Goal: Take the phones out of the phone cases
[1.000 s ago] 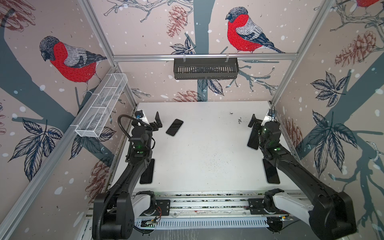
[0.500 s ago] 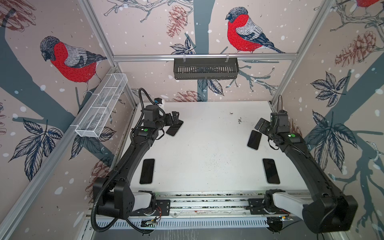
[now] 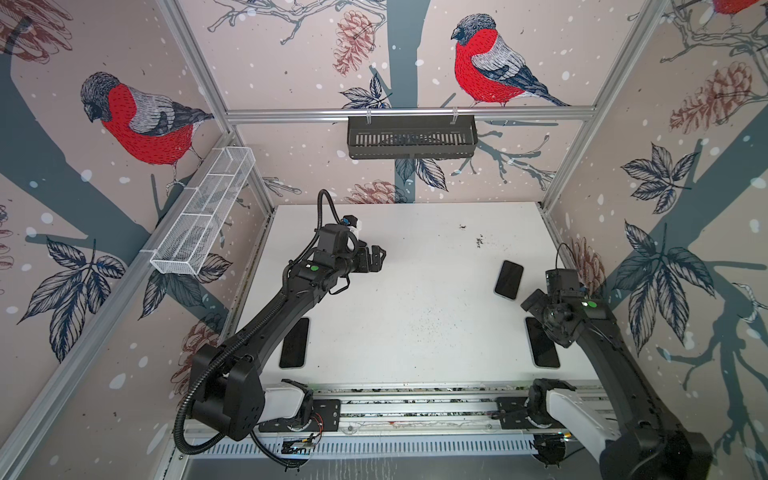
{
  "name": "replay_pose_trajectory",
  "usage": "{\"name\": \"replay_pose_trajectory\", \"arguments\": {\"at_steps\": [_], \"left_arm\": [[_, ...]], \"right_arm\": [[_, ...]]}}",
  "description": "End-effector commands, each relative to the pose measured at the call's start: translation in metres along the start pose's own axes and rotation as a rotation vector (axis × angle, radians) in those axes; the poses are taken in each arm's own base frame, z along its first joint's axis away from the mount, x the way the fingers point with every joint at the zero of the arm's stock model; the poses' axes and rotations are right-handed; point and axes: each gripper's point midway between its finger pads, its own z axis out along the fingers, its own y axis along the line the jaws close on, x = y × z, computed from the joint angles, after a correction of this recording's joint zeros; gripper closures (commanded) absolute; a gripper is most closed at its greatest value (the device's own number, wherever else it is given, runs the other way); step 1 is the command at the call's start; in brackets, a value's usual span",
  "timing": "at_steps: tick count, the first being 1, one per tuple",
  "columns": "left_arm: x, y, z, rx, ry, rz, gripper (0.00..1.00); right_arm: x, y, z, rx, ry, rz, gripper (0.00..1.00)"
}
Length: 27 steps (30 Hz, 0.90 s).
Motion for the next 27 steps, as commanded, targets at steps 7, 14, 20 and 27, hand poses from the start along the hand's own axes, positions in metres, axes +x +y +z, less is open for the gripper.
{"name": "replay_pose_trajectory", "arguments": {"at_steps": [7, 14, 20, 27], "left_arm": [[0.011, -0.010, 0.007, 0.038, 0.015, -0.019, 0.01], [0.016, -0.007, 0.003, 0.019, 0.012, -0.016, 0.01], [0.023, -0.003, 0.002, 0.010, 0.016, -0.017, 0.01], [0.025, 0.000, 0.002, -0.002, 0.018, -0.015, 0.01]], "right_arm": [[0.011, -0.031, 0.035, -0.022, 0.061, 0.174, 0.00], [0.003, -0.031, 0.049, -0.092, 0.083, 0.206, 0.00], [0.008, -0.029, 0.061, -0.112, 0.134, 0.239, 0.00], [0.003, -0.038, 0.064, -0.064, 0.096, 0.268, 0.00]]}}
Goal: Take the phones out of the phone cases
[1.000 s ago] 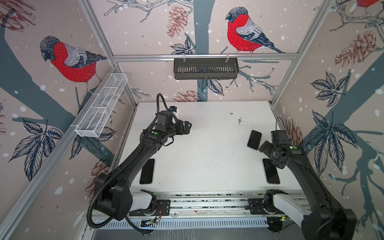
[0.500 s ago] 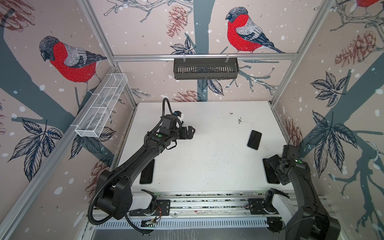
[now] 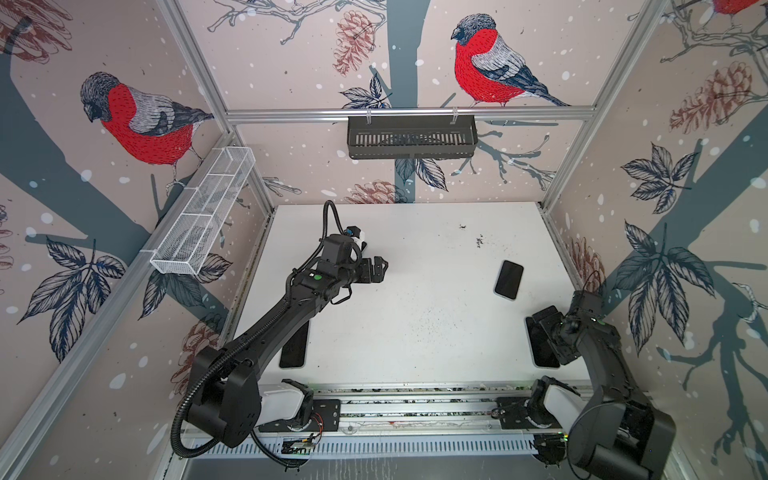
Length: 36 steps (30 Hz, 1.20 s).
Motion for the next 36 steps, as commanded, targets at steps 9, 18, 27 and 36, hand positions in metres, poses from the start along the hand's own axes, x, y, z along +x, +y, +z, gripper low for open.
{"name": "replay_pose_trajectory", "arguments": {"at_steps": [9, 18, 27, 36], "left_arm": [[-0.006, 0.000, -0.001, -0.009, -0.027, 0.010, 0.01], [-0.002, 0.003, 0.002, -0.017, -0.024, 0.002, 0.01], [-0.002, 0.006, 0.006, -0.028, -0.020, -0.003, 0.01], [0.002, 0.007, 0.012, -0.026, -0.004, -0.010, 0.01]], "right_arm": [[0.001, -0.015, 0.012, 0.038, -0.026, 0.102, 0.00], [0.018, -0.007, 0.016, -0.001, 0.016, 0.109, 0.00], [0.057, 0.027, 0.017, -0.055, 0.098, 0.032, 0.00], [0.083, 0.032, 0.018, 0.032, 0.135, -0.095, 0.00]]}}
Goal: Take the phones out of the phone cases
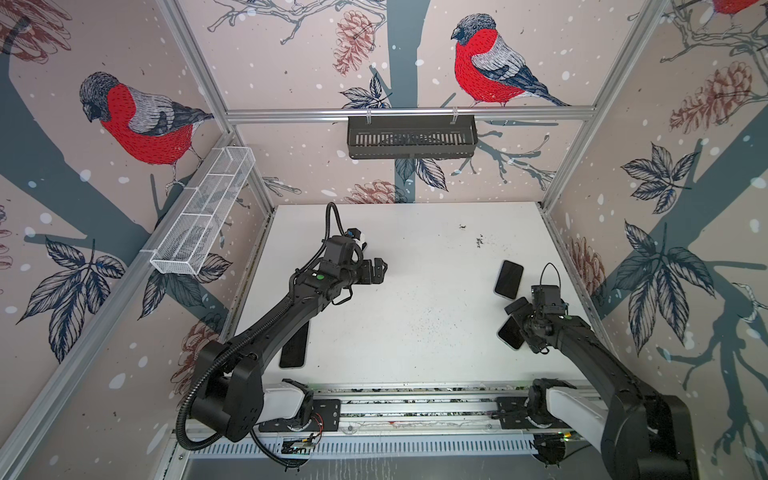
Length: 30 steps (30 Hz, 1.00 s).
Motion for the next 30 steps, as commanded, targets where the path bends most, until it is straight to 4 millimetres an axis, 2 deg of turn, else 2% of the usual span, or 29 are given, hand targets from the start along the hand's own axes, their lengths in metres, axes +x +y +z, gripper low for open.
{"name": "replay_pose_trajectory", "arguments": {"at_steps": [1, 13, 22, 30], "left_arm": [[-0.005, -0.002, 0.002, 0.007, -0.020, -0.005, 0.01], [-0.009, -0.004, 0.009, 0.013, -0.011, 0.005, 0.01], [-0.009, -0.004, 0.014, 0.017, 0.001, 0.004, 0.01], [-0.009, -0.005, 0.021, 0.027, 0.014, -0.001, 0.02]], "right_arm": [[0.027, -0.024, 0.000, 0.127, 0.103, 0.016, 0.00], [0.043, -0.025, 0.001, 0.249, 0.141, -0.101, 0.00], [0.054, -0.035, -0.003, 0.302, 0.166, -0.145, 0.01], [0.056, -0.039, -0.003, 0.317, 0.162, -0.153, 0.07]]}}
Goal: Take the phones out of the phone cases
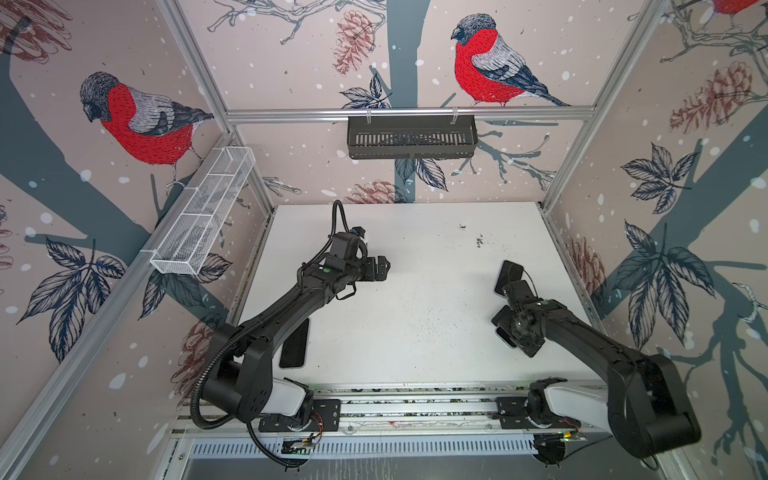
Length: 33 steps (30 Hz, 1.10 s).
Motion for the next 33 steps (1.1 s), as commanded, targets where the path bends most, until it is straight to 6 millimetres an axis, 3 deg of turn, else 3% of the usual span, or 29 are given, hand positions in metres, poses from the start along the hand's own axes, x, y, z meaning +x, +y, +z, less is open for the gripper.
{"name": "replay_pose_trajectory", "arguments": {"at_steps": [1, 20, 21, 33], "left_arm": [[-0.009, -0.005, 0.001, 0.020, -0.028, 0.004, 0.02], [-0.008, -0.005, 0.004, 0.025, -0.023, -0.006, 0.02], [-0.019, -0.011, 0.000, 0.037, -0.047, -0.001, 0.02], [-0.031, -0.019, 0.004, 0.067, -0.060, -0.015, 0.02]], "right_arm": [[0.022, -0.016, 0.003, 0.057, 0.098, 0.027, 0.07], [0.016, -0.007, 0.009, 0.043, 0.075, -0.006, 0.25], [0.015, -0.006, 0.009, 0.041, 0.074, -0.009, 0.27], [0.006, 0.008, -0.001, -0.006, -0.006, -0.050, 0.41]]}}
